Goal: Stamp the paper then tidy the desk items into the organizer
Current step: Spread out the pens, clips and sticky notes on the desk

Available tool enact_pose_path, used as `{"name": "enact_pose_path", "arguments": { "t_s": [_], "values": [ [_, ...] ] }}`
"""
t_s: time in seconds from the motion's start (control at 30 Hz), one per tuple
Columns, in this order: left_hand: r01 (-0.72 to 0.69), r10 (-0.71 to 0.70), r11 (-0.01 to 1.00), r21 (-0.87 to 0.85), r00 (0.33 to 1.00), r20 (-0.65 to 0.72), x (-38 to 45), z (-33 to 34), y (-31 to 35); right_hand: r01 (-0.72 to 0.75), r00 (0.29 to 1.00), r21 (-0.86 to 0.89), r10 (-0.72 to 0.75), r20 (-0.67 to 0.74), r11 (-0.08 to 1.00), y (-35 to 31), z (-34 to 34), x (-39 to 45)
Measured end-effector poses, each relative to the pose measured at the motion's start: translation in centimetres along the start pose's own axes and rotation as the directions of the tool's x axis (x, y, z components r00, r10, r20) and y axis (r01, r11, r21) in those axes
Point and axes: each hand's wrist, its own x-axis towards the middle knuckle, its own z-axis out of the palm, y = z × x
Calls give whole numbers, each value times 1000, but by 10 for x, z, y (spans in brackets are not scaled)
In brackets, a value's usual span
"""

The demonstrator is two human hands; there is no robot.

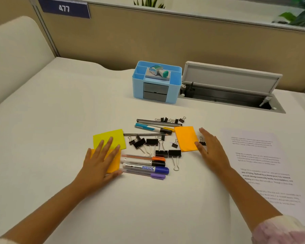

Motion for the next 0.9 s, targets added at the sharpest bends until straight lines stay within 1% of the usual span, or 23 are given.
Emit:
{"name": "enact_pose_path", "arguments": {
  "t_s": [0.07,0.17,0.3,0.33,0.37,0.43,0.47,0.5,0.53,0.6,0.7,0.9],
  "values": [
    [29,-28,999,-36,999,25,-7,2,-14,8,1000,16,-8,30,1000,-2,1,-3],
    [21,-20,999,-45,1000,9,-13,6,-29,-21,995,77,14,97,997,-11,4,5],
    [20,-19,998,-58,1000,19,-13,6,-38,-93,995,200,83,58,975,-37,17,34],
    [12,-10,998,-56,1000,21,-13,6,-39,-103,994,193,94,53,976,-43,21,42],
    [8,-7,998,-55,1000,22,-13,6,-41,-103,993,138,95,63,985,-49,26,50],
    [20,-19,998,-64,1000,11,-15,4,-43,-68,991,-87,78,108,994,-58,37,61],
    [33,-33,997,-73,999,-1,-15,3,-44,-38,989,-196,64,131,980,-62,43,64],
    [47,-48,995,-85,999,-18,-16,2,-45,-5,988,-272,47,149,962,-66,48,66],
    [56,-60,994,-96,998,-37,-16,0,-45,23,987,-312,28,160,950,-70,53,68],
    [43,-51,993,-106,996,-74,-16,-3,-43,47,987,-323,6,161,945,-79,61,71],
    [-35,26,997,-72,992,-121,-19,-5,-41,55,987,-296,-7,160,954,-94,71,72],
    [-130,127,991,-25,988,-86,-19,-7,-39,88,977,-234,-38,210,968,-136,98,67]
  ]
}}
